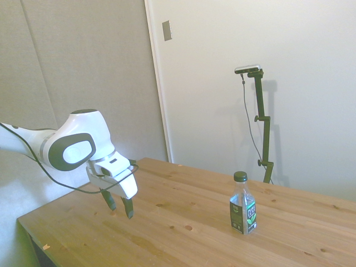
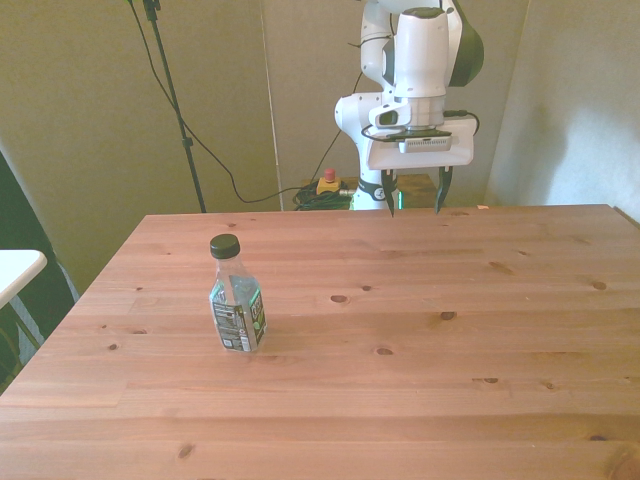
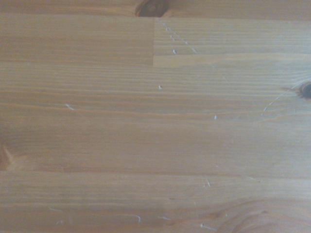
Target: Knock down the bottle
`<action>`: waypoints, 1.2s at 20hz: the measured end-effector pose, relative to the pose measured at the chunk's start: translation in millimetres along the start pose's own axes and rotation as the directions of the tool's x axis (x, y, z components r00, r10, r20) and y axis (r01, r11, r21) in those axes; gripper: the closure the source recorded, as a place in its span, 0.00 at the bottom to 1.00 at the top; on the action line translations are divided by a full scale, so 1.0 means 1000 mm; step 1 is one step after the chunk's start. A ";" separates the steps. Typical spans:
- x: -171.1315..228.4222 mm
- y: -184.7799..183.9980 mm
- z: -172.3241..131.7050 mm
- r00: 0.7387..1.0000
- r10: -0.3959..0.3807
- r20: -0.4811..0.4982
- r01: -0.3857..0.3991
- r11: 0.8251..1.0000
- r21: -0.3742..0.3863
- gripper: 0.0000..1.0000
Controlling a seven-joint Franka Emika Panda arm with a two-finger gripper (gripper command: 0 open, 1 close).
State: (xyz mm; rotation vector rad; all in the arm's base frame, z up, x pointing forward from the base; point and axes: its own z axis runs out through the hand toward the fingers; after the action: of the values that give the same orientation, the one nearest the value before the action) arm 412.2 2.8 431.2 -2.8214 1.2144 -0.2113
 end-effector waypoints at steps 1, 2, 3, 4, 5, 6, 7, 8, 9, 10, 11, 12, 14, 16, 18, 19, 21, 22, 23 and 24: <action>0.000 0.000 0.000 1.000 0.000 0.000 0.000 1.000 0.000 0.00; 0.000 0.000 0.000 1.000 -0.001 0.001 0.001 1.000 -0.001 0.00; 0.001 0.000 0.000 1.000 -0.001 -0.001 0.001 1.000 -0.002 0.00; 0.004 0.002 -0.001 1.000 0.003 -0.007 -0.003 1.000 -0.003 0.00; 0.011 0.006 -0.004 1.000 0.012 -0.016 -0.012 1.000 -0.003 0.00; 0.020 0.011 -0.008 0.999 0.024 -0.029 -0.024 1.000 -0.003 0.00; 0.032 0.017 -0.013 0.998 0.041 -0.042 -0.041 0.999 -0.001 0.00; 0.045 0.024 -0.018 0.997 0.062 -0.052 -0.062 0.998 0.003 0.00; 0.059 0.031 -0.022 0.995 0.082 -0.062 -0.082 0.997 0.005 0.00; 0.074 0.037 -0.025 0.992 0.105 -0.071 -0.104 0.995 0.008 0.00; 0.089 0.041 -0.027 0.989 0.127 -0.079 -0.126 0.992 0.010 0.00; 0.105 0.045 -0.028 0.986 0.145 -0.083 -0.145 0.989 0.013 0.00; 0.139 0.050 -0.033 0.978 0.186 -0.098 -0.185 0.983 0.022 0.00; 0.171 0.055 -0.039 0.968 0.220 -0.120 -0.218 0.976 0.031 0.00; 0.199 0.057 -0.043 0.961 0.240 -0.136 -0.237 0.971 0.037 0.00; 0.208 0.057 -0.045 0.961 0.241 -0.136 -0.239 0.970 0.032 0.00; 0.214 0.050 -0.051 0.964 0.233 -0.126 -0.233 0.972 0.018 1.00; 0.213 0.049 -0.050 0.966 0.224 -0.129 -0.225 0.974 0.011 1.00; 0.212 0.047 -0.048 0.968 0.215 -0.133 -0.217 0.976 0.003 1.00; 0.212 0.046 -0.046 0.968 0.208 -0.138 -0.211 0.978 -0.006 1.00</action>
State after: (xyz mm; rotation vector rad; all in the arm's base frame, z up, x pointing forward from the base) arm 516.2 -183.5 493.2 -2.7063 1.5389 -0.3868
